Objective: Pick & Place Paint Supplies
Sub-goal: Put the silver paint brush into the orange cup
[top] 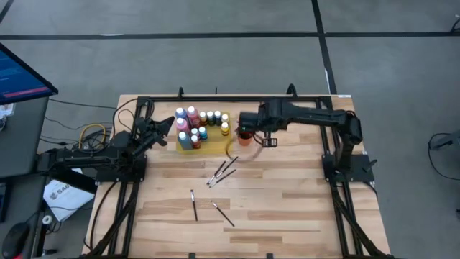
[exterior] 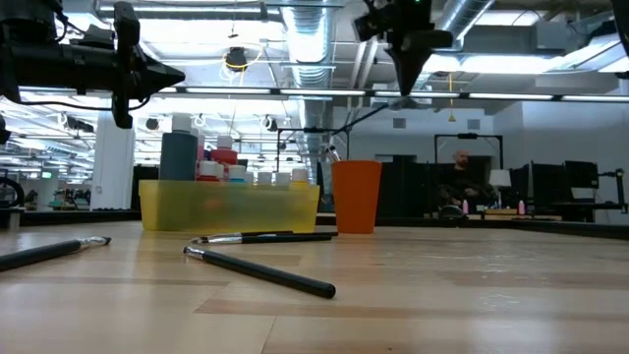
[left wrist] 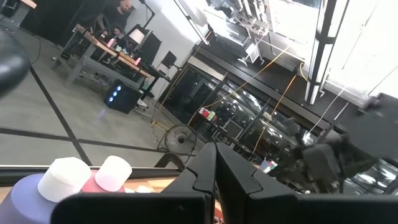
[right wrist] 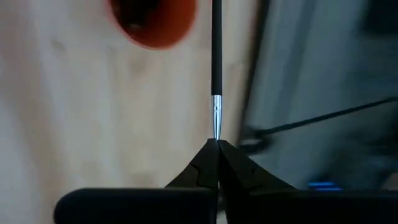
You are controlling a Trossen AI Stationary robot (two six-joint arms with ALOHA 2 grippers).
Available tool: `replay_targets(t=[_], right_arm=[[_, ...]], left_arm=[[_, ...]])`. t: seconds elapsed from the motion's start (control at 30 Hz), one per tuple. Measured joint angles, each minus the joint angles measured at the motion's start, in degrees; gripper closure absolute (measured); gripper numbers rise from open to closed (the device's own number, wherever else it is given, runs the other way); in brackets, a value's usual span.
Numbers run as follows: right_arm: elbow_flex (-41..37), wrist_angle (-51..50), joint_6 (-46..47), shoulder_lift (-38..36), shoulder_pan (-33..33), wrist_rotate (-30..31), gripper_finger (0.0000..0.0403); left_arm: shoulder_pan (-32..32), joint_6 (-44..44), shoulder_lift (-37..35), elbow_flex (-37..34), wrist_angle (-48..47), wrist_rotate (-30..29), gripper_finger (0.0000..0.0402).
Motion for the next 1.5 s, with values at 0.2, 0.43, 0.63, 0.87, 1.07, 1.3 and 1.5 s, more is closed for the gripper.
replay_targets(t=[0.2,0.43,0.63,0.87,1.07,1.3,1.5], right_arm=[[-1.48,-0.01,-16.16,0.08,3.93,18.44,0.0403],[-4.29,-0.01,-21.88,0.11,5.15,25.82,0.0403],[-7.49,0.03,-28.04,0.13,9.2,26.52,0.0403],[-11.9,0.04,-27.54,0.15,11.31,26.45,0.0403],[-16.35,1.88,-27.54,0.15,10.29,26.22,0.0403],[-17.94,3.9,-27.54,0.15,9.58,26.91,0.0403],[-17.94,4.14,-27.54,0.15,9.85,26.89,0.0403]], left_arm=[[-0.02,0.0,0.0,-0.01,0.0,0.02,0.04],[-0.01,0.0,0.0,-0.01,0.0,0.0,0.04],[-0.01,0.0,0.0,-0.01,0.0,0.02,0.04],[-0.02,0.0,0.0,-0.01,0.0,0.02,0.04],[-0.02,0.0,0.0,-0.02,0.0,0.02,0.04],[-0.01,0.0,0.0,-0.02,-0.01,0.0,0.04],[-0.02,0.0,0.0,-0.02,0.0,0.01,0.04]])
